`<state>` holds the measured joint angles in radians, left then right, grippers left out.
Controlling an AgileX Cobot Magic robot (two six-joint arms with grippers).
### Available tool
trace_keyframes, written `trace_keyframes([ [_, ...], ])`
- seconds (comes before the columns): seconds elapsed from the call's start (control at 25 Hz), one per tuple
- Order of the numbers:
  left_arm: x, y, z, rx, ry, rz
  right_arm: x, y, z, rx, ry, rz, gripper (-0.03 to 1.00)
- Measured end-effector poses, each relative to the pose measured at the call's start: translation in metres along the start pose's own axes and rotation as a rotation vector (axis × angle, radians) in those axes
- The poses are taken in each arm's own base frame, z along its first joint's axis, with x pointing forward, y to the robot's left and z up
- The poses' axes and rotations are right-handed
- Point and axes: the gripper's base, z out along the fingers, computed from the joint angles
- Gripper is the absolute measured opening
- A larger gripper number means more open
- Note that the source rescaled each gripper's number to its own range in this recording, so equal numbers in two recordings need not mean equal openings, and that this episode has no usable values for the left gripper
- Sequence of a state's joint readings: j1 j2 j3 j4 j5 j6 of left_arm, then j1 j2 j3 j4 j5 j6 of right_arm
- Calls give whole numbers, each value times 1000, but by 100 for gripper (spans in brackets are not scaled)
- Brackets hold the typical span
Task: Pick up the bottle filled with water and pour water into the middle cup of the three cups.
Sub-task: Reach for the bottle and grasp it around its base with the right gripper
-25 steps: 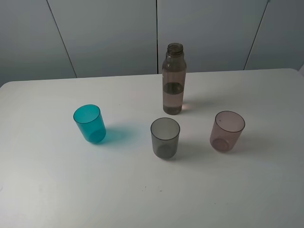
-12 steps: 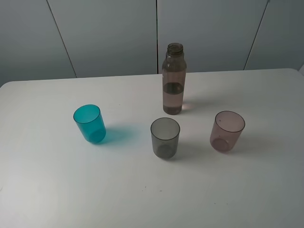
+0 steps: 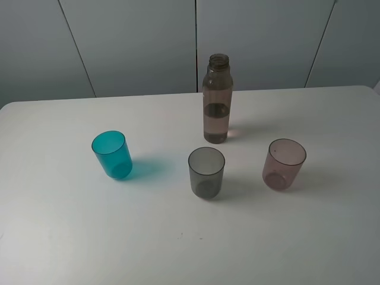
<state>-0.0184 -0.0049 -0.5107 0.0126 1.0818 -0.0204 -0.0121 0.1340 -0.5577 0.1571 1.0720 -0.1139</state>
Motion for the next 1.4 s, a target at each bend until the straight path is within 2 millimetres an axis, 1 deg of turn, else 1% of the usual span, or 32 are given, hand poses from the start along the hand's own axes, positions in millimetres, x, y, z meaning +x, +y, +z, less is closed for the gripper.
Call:
trace_keyframes([
  [0.2,0,0,0,0,0,0,-59,0,3,-30,-8,36,100],
  [0.32,0,0,0,0,0,0,-91,-1,13,-48,-10,59,100],
  [0.44,0,0,0,0,0,0,-116,-5,35,-52,14,79,100],
  [0.52,0,0,0,0,0,0,-126,-7,52,-56,34,82,100],
  [0.64,0,0,0,0,0,0,-133,-7,80,-77,68,42,100],
  [0.72,0,0,0,0,0,0,-138,2,99,-122,74,-14,100],
  [0.84,0,0,0,0,0,2,-146,20,121,-183,22,-109,100],
  [0.92,0,0,0,0,0,2,-149,28,135,-204,6,-151,100],
  [1.04,0,0,0,0,0,4,-145,34,160,-214,58,-175,100],
  [1.16,0,0,0,0,0,4,-136,37,188,-214,146,-182,100],
  [1.32,0,0,0,0,0,4,-125,38,219,-209,222,-216,100],
  [1.4,0,0,0,0,0,4,-120,39,231,-211,243,-258,100],
])
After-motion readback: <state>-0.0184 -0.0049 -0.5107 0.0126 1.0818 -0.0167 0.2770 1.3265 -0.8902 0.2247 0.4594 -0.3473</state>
